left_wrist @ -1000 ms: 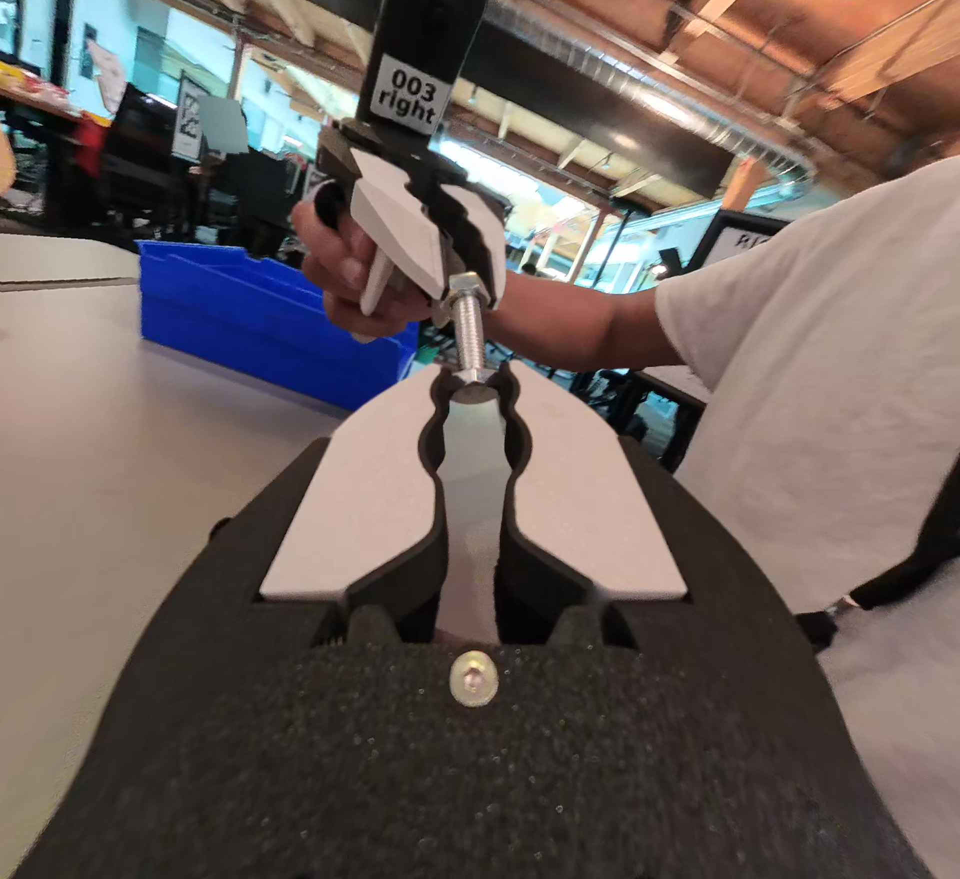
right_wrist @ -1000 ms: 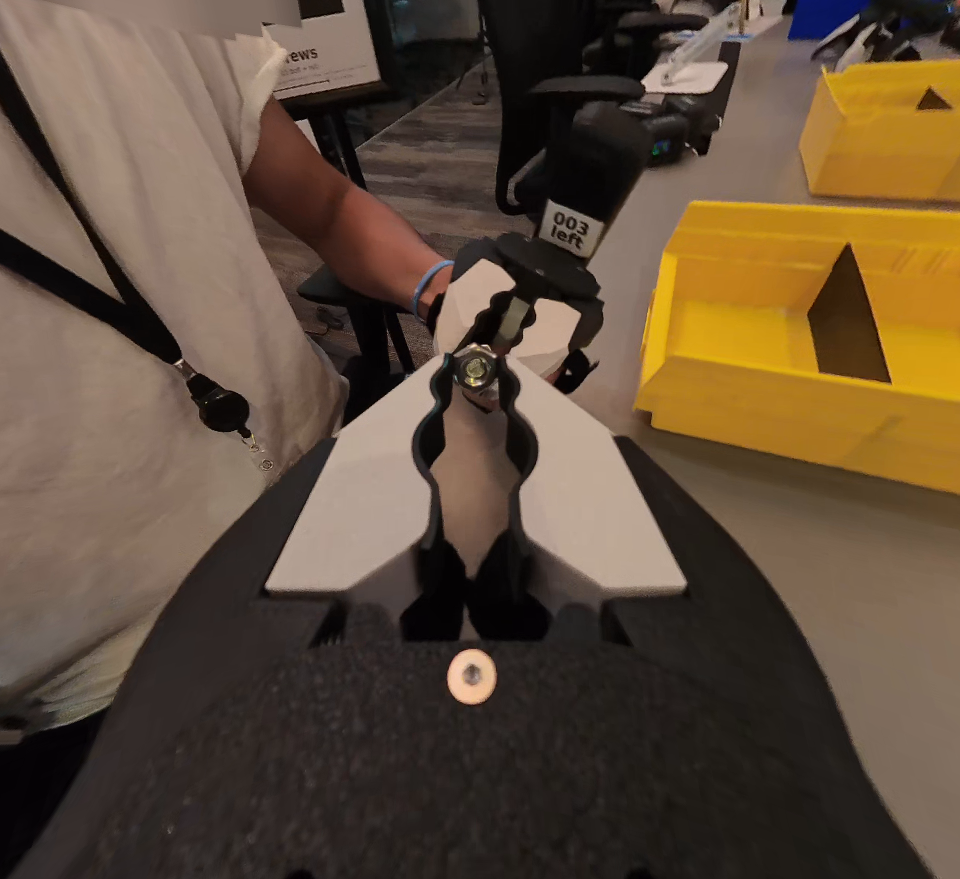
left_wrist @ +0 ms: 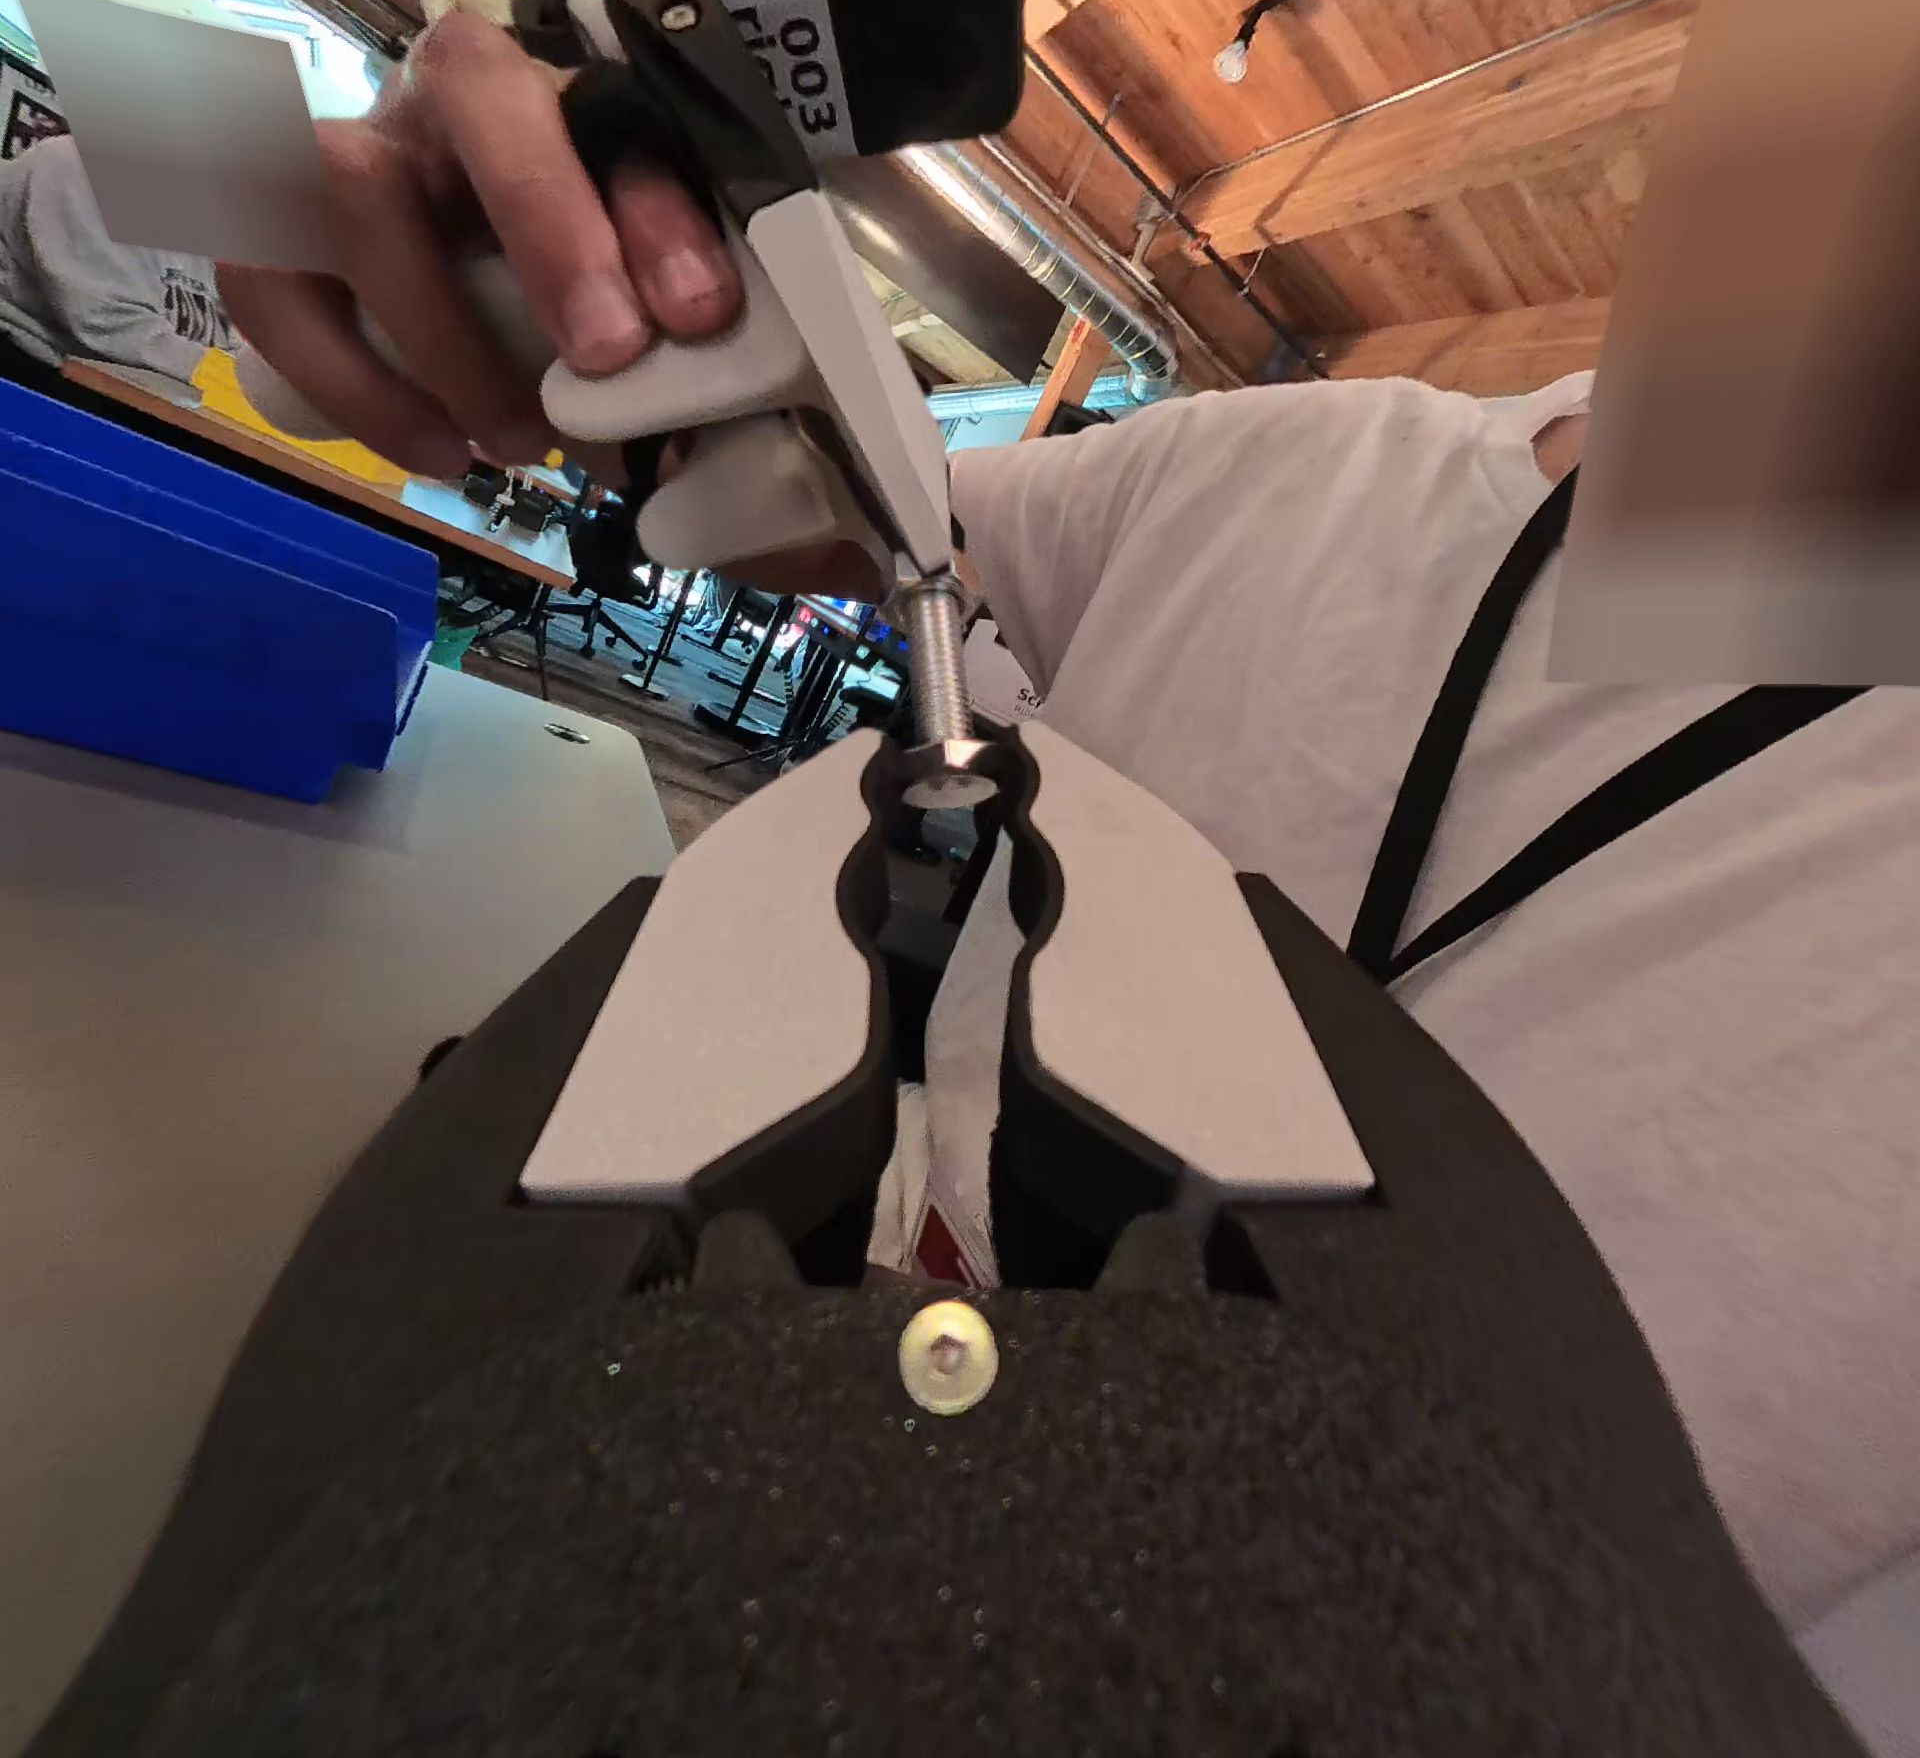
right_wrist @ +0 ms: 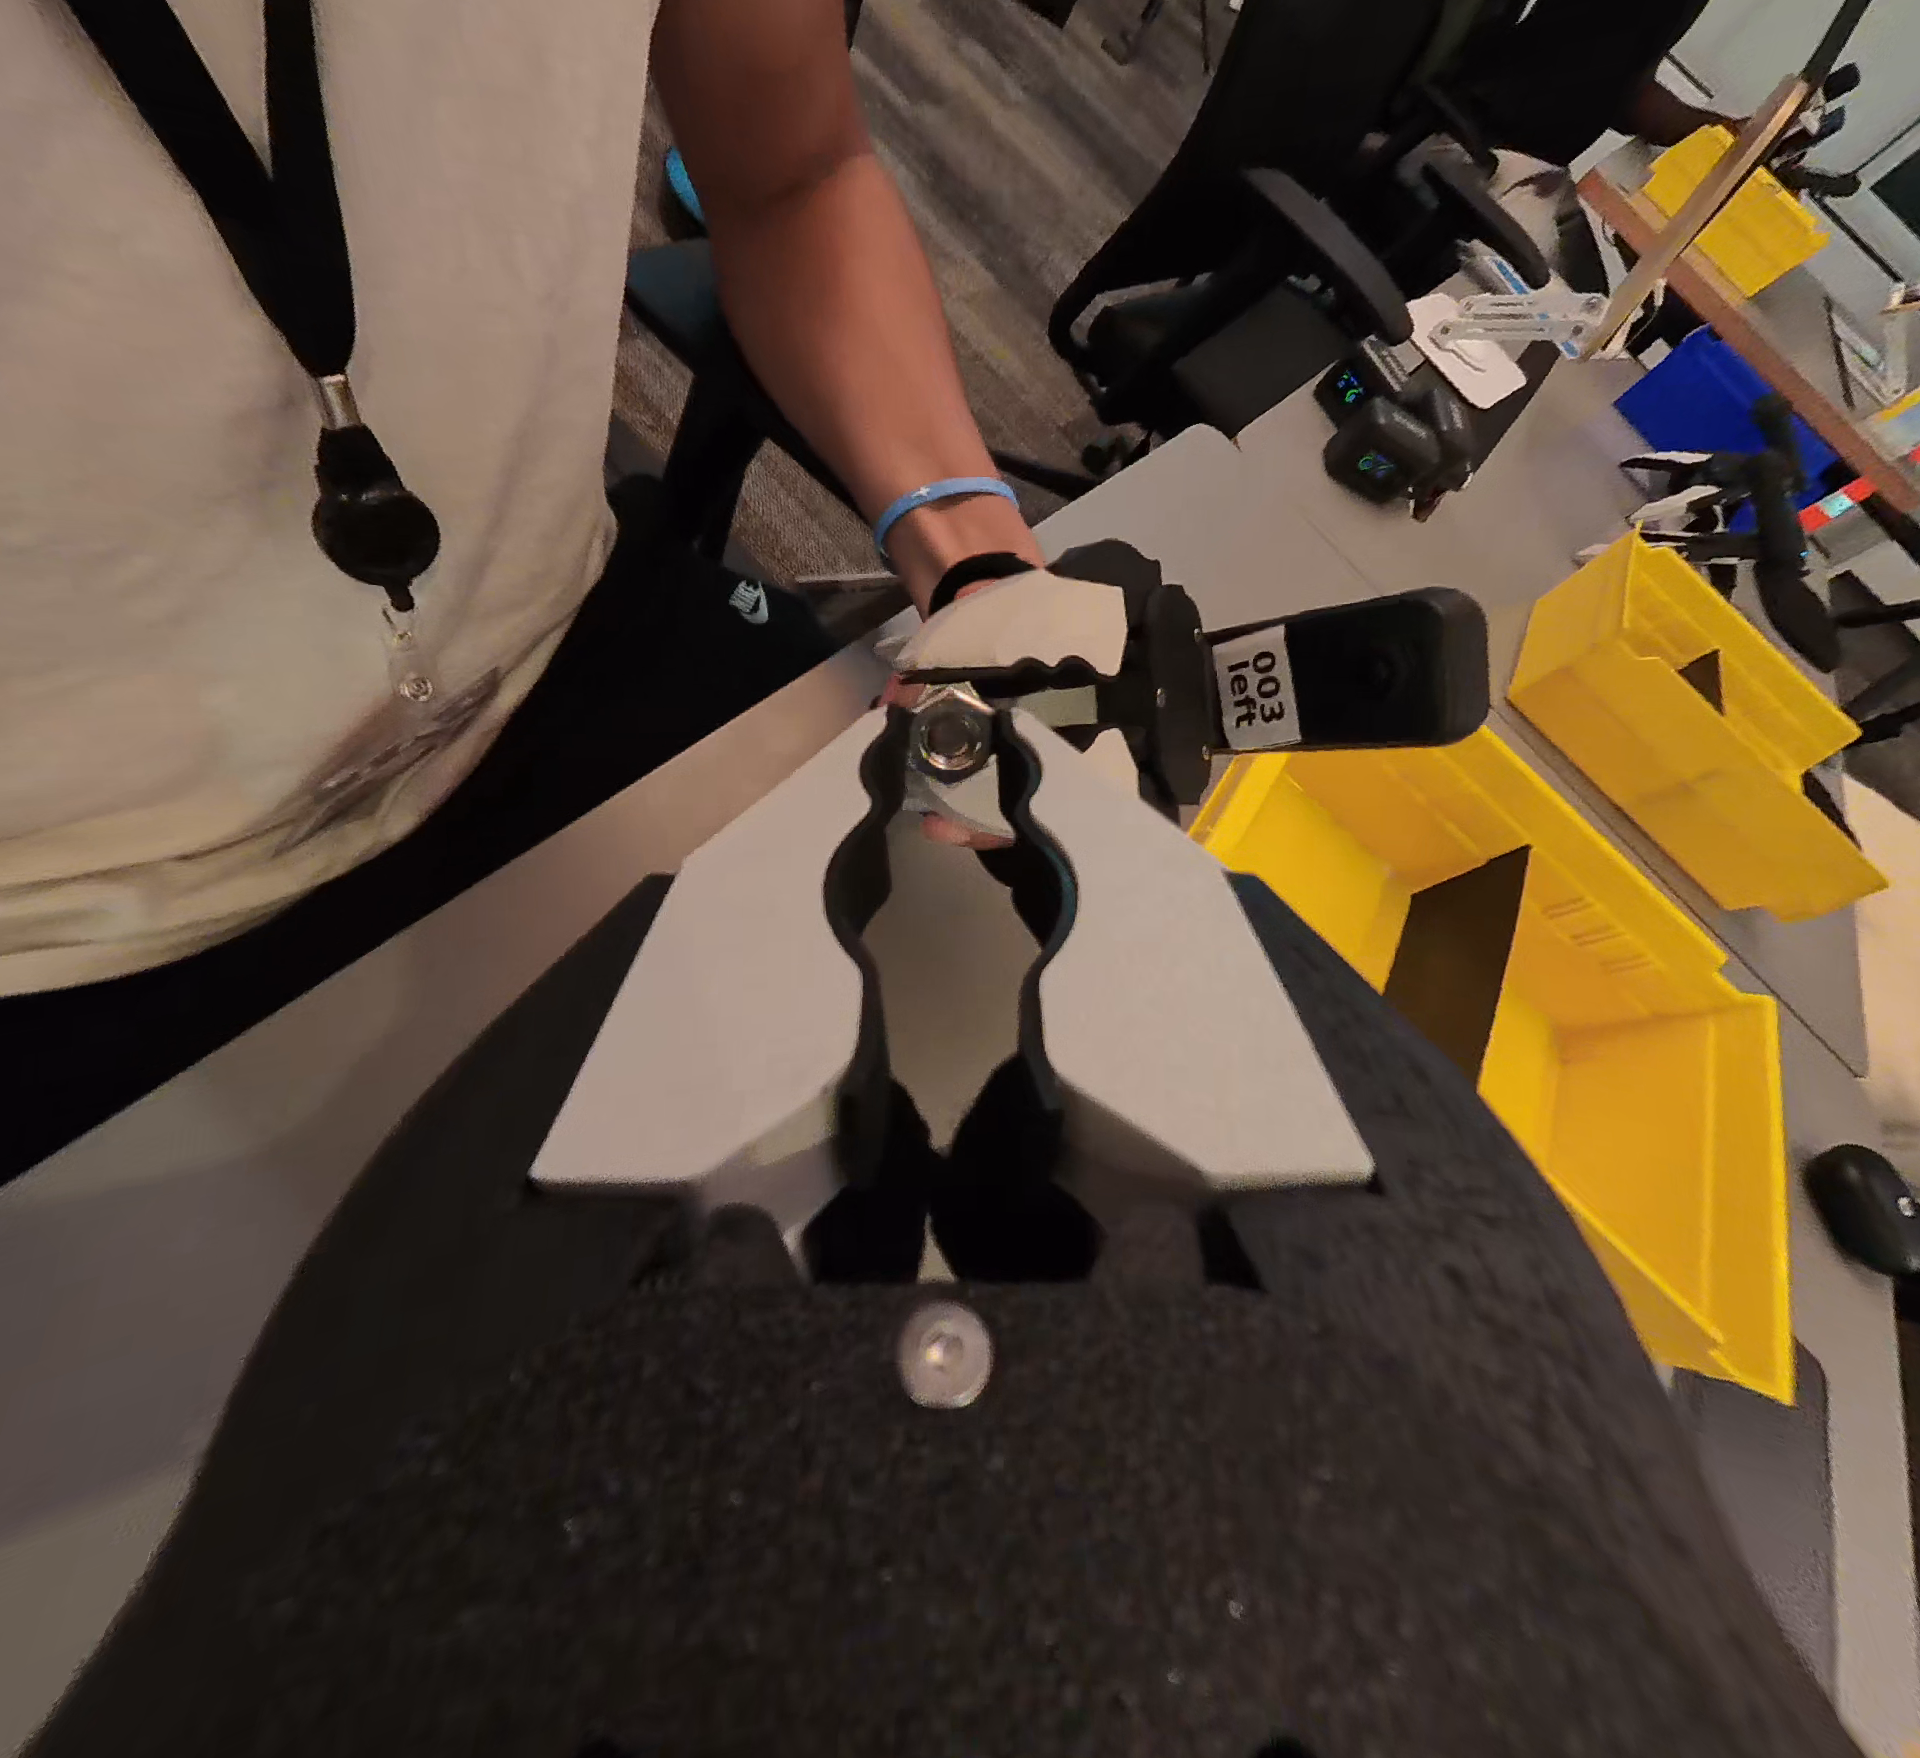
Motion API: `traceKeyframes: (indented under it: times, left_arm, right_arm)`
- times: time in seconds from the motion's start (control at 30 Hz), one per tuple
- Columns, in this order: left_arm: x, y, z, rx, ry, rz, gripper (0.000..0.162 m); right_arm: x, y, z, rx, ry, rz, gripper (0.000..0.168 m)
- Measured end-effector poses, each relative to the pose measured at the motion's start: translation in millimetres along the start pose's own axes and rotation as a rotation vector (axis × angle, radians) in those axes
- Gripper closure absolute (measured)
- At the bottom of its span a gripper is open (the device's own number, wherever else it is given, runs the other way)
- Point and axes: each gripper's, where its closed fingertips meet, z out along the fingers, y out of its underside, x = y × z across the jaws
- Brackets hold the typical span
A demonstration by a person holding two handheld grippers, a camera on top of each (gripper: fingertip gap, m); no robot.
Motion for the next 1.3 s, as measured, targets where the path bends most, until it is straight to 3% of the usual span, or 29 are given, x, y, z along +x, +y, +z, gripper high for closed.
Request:
traceKeyframes:
  times: [0.13, 0.33, 0.53, 0.8, 1.3]
  left_arm:
    - [-3.7, -2.6, -1.2, 0.008, -0.035, 0.023, 0.144]
    - [-26.1, -3.4, -9.4, -0.033, -0.244, 0.150, 0.144]
    - [-60.5, -1.6, -21.1, -0.109, -0.542, 0.324, 0.144]
    - [-98.4, 6.9, -41.0, -0.382, -0.971, 0.692, 0.144]
    - [-99.0, 2.8, -44.3, -0.358, -0.984, 0.680, 0.144]
  right_arm:
    - [5.2, 2.7, -1.8, 0.055, 0.027, 0.103, 0.152]
    - [14.7, 23.5, -5.7, 0.106, 0.092, 0.354, 0.151]
    - [25.4, 57.1, -12.1, 0.140, 0.168, 0.815, 0.152]
    - [27.6, 100.3, -13.2, 0.148, 0.216, 1.572, 0.152]
    - [31.7, 90.5, -11.7, 0.111, 0.243, 1.491, 0.133]
